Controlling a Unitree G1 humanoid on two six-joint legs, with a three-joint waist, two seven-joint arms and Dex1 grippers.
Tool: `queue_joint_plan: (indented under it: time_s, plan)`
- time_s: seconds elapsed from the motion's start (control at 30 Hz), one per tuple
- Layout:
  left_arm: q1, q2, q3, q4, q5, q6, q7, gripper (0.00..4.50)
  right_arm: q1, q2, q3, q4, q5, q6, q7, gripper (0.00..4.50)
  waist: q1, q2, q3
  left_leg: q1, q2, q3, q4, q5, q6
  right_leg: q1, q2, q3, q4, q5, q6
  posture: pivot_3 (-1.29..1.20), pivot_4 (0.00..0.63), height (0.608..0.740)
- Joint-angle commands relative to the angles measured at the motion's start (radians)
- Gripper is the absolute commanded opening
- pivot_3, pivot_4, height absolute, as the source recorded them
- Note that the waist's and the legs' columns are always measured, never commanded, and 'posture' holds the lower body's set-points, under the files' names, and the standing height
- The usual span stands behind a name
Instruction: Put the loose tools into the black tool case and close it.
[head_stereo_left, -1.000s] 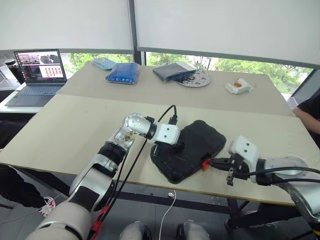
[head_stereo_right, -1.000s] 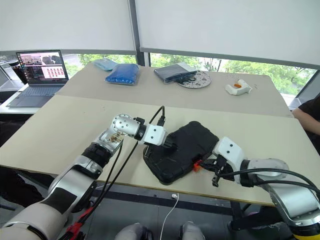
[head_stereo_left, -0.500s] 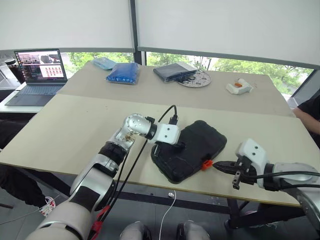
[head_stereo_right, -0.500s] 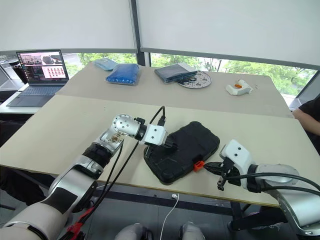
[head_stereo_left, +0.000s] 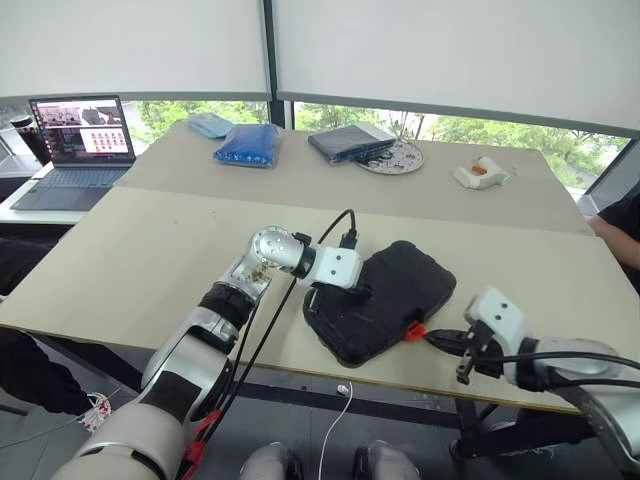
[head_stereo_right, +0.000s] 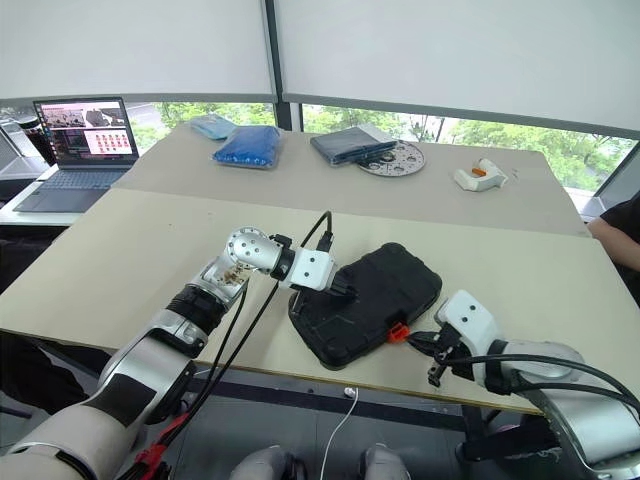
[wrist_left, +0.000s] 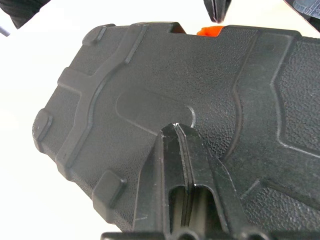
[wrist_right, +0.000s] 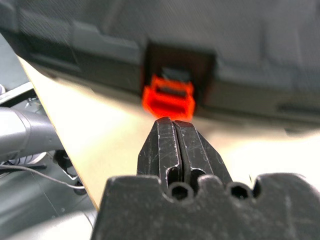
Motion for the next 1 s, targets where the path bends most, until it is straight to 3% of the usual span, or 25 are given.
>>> queue_joint_plan:
  time_s: [0.03, 0.43, 0.6, 1.0]
  plan:
    - [0.038, -0.001, -0.055, 0.063, 0.07, 0.001, 0.002, 0.02, 0.023, 0.009, -0.026, -0.035, 0.006, -0.002, -0.012, 0.0, 0.0, 0.0, 0.0, 0.0, 0.0, 0.0, 0.0, 0.0, 0.0, 0.0, 0.0, 0.0, 0.0, 0.0, 0.0, 0.0, 0.15, 0.718]
    - [0.033, -0.022, -0.11, 0.086, 0.136, -0.106, 0.018, 0.02, -0.082, 0.12, 0.164, 0.076, -0.11, -0.071, -0.076, 0.0, 0.011, 0.001, -0.001, 0.0, -0.004, 0.0, -0.003, -0.001, 0.001, 0.001, -0.005, -0.002, -0.003, 0.0, -0.001, 0.0, 0.15, 0.718]
    - [0.038, -0.025, -0.115, 0.09, 0.145, -0.127, 0.016, 0.02, -0.102, 0.127, 0.117, 0.044, -0.112, -0.119, -0.073, 0.0, 0.01, 0.001, -0.001, -0.001, -0.004, 0.0, -0.003, -0.001, 0.002, 0.001, -0.007, -0.003, -0.004, 0.0, 0.001, 0.0, 0.15, 0.718]
    - [0.035, -0.018, -0.12, 0.109, 0.155, -0.155, 0.024, 0.02, 0.011, 0.109, 0.041, 0.008, -0.109, -0.141, -0.053, 0.0, 0.017, 0.001, -0.002, -0.001, -0.004, -0.001, -0.003, -0.001, 0.003, 0.001, -0.007, -0.005, -0.005, 0.001, 0.002, 0.0, 0.15, 0.718]
